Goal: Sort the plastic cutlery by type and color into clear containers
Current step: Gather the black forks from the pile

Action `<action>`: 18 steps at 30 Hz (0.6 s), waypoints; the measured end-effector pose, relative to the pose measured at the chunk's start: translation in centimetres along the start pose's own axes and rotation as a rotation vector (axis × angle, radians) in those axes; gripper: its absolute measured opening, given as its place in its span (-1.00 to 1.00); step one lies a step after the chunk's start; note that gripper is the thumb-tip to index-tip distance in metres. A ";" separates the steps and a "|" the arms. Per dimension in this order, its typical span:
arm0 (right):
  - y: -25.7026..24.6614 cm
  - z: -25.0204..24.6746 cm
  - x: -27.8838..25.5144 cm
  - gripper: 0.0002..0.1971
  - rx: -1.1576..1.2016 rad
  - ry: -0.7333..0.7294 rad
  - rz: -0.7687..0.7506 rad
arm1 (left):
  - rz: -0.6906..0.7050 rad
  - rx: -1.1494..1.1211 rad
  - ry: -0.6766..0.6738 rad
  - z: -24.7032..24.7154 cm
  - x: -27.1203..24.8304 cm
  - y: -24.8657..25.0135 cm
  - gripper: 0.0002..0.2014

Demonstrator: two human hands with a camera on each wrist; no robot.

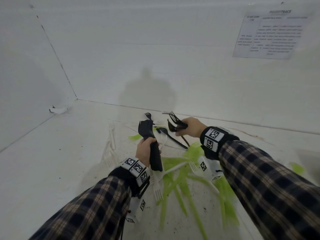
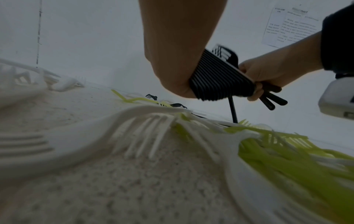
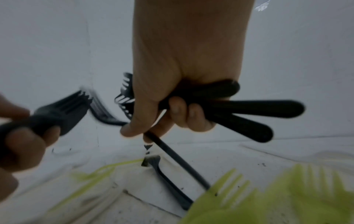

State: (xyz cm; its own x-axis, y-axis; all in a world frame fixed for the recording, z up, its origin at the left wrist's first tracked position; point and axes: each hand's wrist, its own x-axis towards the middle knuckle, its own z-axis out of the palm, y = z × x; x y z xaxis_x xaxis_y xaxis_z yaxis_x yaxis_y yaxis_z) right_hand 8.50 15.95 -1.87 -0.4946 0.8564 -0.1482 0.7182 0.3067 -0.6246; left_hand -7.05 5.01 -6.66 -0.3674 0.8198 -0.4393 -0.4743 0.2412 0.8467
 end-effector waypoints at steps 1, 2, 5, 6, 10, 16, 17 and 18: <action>-0.1 -0.2 -0.2 -0.77 0.077 0.047 -0.007 | 0.006 -0.001 -0.001 0.2 0.0 -0.1 -0.93; -0.4 -0.3 -0.5 -0.83 0.152 0.082 -0.009 | 0.018 0.000 -0.002 0.5 -0.1 -0.1 -0.92; -1.4 -0.2 -1.3 -0.81 0.296 0.092 0.023 | 0.054 -0.001 -0.009 1.2 -0.1 -0.1 -0.90; -1.7 0.1 -1.7 -0.81 0.335 0.080 0.044 | 0.065 -0.002 -0.009 1.3 -0.1 -0.2 -0.91; -2.4 2.3 -3.0 -0.82 0.468 0.055 0.087 | 0.064 -0.005 -0.034 2.1 -0.3 -0.7 -0.94; -2.4 4.5 -4.4 -0.81 0.578 0.158 0.132 | 0.039 0.005 -0.096 2.7 -1.4 -1.2 -0.77; -2.4 4.6 -4.6 -0.83 0.612 0.154 0.125 | 0.027 0.009 -0.103 2.6 -1.5 -1.3 -0.77; -2.4 4.7 -4.9 -0.83 0.641 0.144 0.119 | 0.015 0.011 -0.109 2.6 -1.7 -1.3 -0.76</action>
State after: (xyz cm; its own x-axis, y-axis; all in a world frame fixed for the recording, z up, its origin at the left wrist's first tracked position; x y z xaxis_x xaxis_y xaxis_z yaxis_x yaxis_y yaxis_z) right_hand 6.87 9.08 -3.22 -0.3272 0.9298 -0.1684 0.3087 -0.0632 -0.9491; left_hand -3.73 4.64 -6.25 -0.2849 0.8749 -0.3918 -0.4603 0.2336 0.8564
